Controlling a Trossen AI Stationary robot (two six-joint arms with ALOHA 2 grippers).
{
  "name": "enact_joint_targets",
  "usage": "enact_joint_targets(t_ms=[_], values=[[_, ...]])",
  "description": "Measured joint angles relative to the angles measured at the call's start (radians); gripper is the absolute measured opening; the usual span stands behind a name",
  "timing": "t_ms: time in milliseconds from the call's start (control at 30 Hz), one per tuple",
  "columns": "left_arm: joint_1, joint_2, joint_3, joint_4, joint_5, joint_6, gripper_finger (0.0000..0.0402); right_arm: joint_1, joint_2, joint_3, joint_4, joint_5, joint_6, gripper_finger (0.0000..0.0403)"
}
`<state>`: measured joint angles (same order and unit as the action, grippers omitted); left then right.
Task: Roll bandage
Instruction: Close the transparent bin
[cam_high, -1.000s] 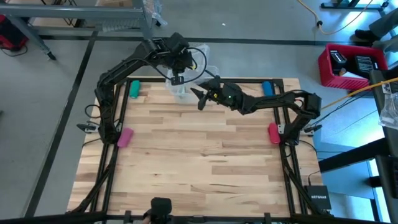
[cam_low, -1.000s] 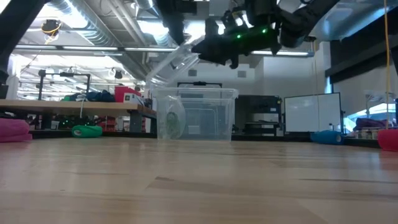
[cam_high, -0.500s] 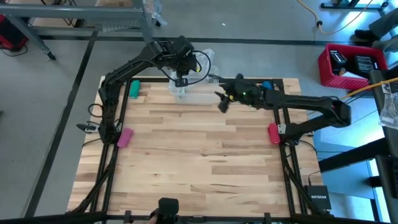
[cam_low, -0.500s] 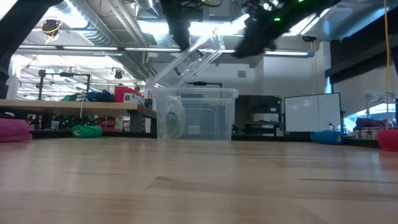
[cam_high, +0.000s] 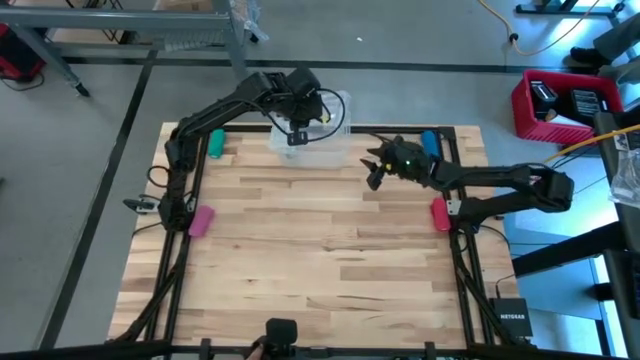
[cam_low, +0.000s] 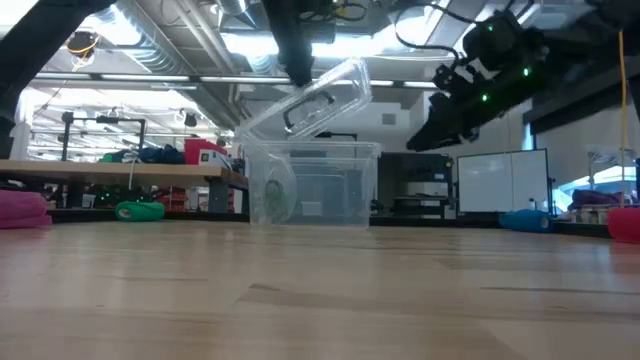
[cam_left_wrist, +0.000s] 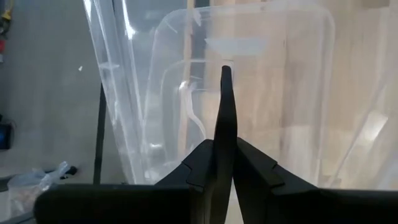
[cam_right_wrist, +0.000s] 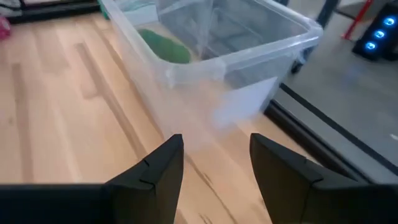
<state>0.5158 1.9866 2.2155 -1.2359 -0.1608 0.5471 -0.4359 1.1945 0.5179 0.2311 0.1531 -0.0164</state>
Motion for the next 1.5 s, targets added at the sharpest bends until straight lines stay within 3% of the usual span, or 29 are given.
enact_joint_targets(t_ms=[200,533,867,1300,1500], values=[[-0.004,0.029,0.0,-0.003,-0.031,-0.023,0.0043,-0.005,0.117,-0.041,0.238,-0.007,0.02,0.0186],[-0.01,0.054,0.0,0.025,-0.053,-0.023,0.0043,-0.003,0.239,-0.005,0.348,-0.015,0.016,0.0186],[-0.02,0.132,0.0,0.048,-0.046,0.013,0.0043,-0.003,0.244,-0.005,0.317,-0.04,0.015,0.0186],[-0.043,0.134,-0.001,-0.019,-0.243,0.08,0.0043,-0.003,0.244,-0.005,0.319,-0.041,0.015,0.0186],[-0.034,0.136,0.0,-0.03,-0.178,0.011,0.0043,-0.003,0.244,-0.005,0.32,-0.041,0.015,0.0186]])
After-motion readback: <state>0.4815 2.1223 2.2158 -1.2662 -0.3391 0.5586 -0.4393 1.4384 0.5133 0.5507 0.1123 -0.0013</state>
